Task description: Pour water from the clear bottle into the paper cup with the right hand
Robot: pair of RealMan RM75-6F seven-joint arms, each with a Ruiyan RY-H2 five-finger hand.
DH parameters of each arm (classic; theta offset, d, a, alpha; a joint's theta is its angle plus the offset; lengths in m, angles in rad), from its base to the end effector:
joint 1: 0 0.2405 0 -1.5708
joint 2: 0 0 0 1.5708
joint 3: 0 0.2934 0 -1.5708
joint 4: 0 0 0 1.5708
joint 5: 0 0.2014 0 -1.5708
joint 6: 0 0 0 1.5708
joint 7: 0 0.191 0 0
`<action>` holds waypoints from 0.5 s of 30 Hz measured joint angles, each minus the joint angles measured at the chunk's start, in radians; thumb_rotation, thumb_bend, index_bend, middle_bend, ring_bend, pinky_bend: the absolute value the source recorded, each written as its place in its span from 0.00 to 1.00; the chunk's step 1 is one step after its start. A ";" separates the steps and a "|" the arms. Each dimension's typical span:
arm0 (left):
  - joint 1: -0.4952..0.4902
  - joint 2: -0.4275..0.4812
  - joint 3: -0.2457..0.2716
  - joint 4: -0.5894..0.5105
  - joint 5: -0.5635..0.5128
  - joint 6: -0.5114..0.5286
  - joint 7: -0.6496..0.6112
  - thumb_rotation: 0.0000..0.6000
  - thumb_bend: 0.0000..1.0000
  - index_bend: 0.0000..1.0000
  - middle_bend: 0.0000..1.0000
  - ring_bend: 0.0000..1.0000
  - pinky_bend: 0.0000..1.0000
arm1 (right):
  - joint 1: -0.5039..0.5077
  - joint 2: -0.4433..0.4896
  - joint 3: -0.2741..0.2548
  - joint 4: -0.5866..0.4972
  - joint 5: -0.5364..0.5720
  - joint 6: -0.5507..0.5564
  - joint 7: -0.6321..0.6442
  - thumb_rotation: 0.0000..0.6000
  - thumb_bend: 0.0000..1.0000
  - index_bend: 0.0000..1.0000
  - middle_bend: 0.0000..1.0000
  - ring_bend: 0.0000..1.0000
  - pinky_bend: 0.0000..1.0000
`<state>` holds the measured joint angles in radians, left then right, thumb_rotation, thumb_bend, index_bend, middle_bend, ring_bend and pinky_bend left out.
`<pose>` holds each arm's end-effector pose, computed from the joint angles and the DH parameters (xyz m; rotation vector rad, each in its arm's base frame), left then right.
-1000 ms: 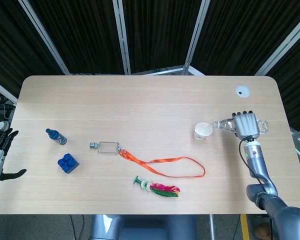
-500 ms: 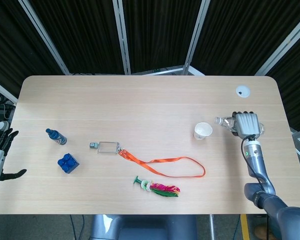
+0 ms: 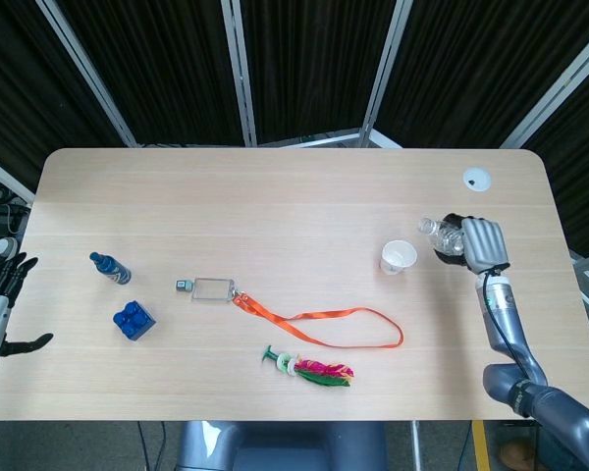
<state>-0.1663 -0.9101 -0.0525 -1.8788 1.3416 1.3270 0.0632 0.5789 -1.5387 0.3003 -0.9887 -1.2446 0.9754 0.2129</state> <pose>-0.3138 0.2487 0.2106 -1.4067 -1.0364 -0.7996 -0.3120 -0.4561 0.0816 1.3680 -1.0661 1.0262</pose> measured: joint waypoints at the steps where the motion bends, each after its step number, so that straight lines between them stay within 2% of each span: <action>1: 0.001 0.001 0.001 0.000 0.002 0.001 -0.002 1.00 0.04 0.00 0.00 0.00 0.00 | -0.006 0.022 0.002 -0.043 -0.003 0.001 0.027 1.00 0.40 0.49 0.60 0.57 0.50; 6: 0.005 0.007 0.003 -0.002 0.014 0.006 -0.016 1.00 0.04 0.00 0.00 0.00 0.00 | -0.038 0.129 -0.004 -0.234 -0.051 0.012 0.190 1.00 0.40 0.49 0.60 0.57 0.50; 10: 0.006 0.009 0.005 -0.001 0.018 0.007 -0.022 1.00 0.04 0.00 0.00 0.00 0.00 | -0.047 0.164 -0.029 -0.294 -0.120 0.017 0.318 1.00 0.40 0.49 0.60 0.57 0.50; 15: 0.004 0.008 0.003 0.002 0.010 0.001 -0.020 1.00 0.04 0.00 0.00 0.00 0.00 | -0.040 0.162 -0.082 -0.315 -0.228 0.027 0.487 1.00 0.40 0.49 0.60 0.57 0.50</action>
<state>-0.1626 -0.9022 -0.0495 -1.8769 1.3521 1.3281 0.0427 0.5384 -1.3768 0.2185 -1.3036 -1.4729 1.0023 0.6995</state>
